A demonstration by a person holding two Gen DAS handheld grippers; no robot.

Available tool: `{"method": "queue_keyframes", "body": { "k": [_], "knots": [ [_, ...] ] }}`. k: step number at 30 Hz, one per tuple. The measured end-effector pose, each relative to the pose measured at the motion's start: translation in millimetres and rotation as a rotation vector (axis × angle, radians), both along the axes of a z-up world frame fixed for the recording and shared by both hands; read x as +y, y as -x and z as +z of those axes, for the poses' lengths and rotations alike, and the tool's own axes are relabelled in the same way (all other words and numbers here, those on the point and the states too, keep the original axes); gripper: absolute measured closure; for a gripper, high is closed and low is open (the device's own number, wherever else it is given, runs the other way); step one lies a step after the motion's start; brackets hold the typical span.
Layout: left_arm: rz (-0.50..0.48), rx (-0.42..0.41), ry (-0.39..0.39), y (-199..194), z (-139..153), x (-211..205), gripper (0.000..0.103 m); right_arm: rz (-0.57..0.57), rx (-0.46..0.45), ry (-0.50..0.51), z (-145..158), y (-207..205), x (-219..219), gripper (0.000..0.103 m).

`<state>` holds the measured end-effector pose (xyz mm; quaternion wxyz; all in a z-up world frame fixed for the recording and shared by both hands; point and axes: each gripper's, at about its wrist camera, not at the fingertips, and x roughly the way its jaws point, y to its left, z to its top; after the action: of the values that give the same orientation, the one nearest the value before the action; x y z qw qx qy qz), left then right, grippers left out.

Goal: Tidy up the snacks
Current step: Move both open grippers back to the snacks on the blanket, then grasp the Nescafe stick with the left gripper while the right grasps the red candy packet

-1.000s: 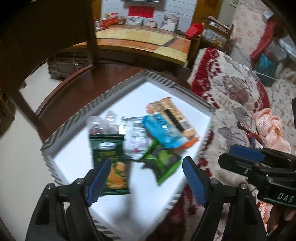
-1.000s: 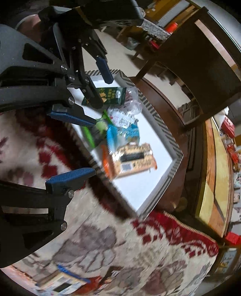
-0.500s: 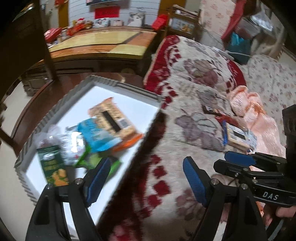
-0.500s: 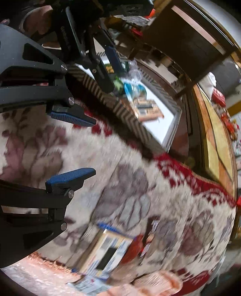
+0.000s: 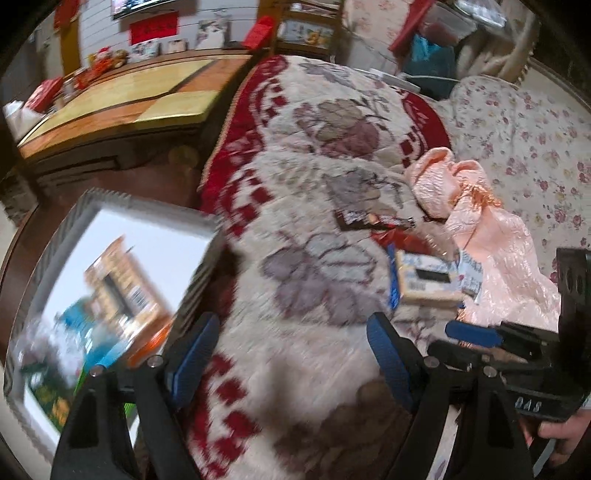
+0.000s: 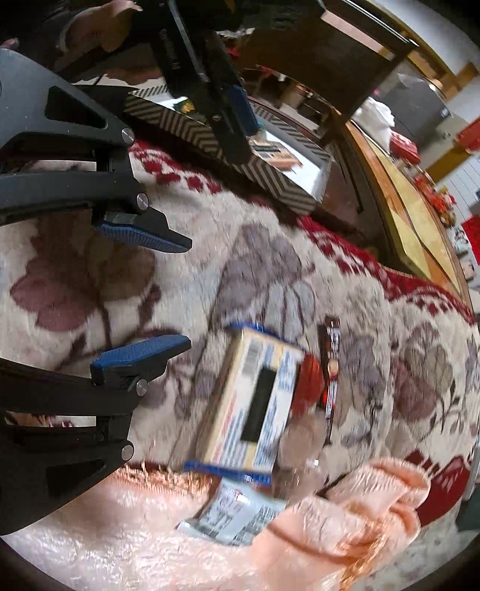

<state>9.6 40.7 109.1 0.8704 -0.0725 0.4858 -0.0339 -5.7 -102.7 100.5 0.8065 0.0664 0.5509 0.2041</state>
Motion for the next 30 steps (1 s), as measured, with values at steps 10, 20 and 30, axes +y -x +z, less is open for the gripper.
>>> {"method": "queue_keyframes", "body": {
  "k": [10,20,30],
  "knots": [
    [-0.194,0.024,-0.055,-82.8,-16.3,-46.1,0.019,-0.058,0.010,-0.029,-5.7,-6.8,-36.0,0.057],
    [-0.330,0.074,-0.089,-149.0,-40.0,-78.1,0.019,-0.082,0.038,-0.063,-17.7,-12.8,-53.1,0.057],
    [-0.532,0.174,-0.170,-182.2,-74.1,-134.1,0.019,-0.123,0.071,-0.087,-28.5,-16.9,-67.8,0.057]
  ]
}}
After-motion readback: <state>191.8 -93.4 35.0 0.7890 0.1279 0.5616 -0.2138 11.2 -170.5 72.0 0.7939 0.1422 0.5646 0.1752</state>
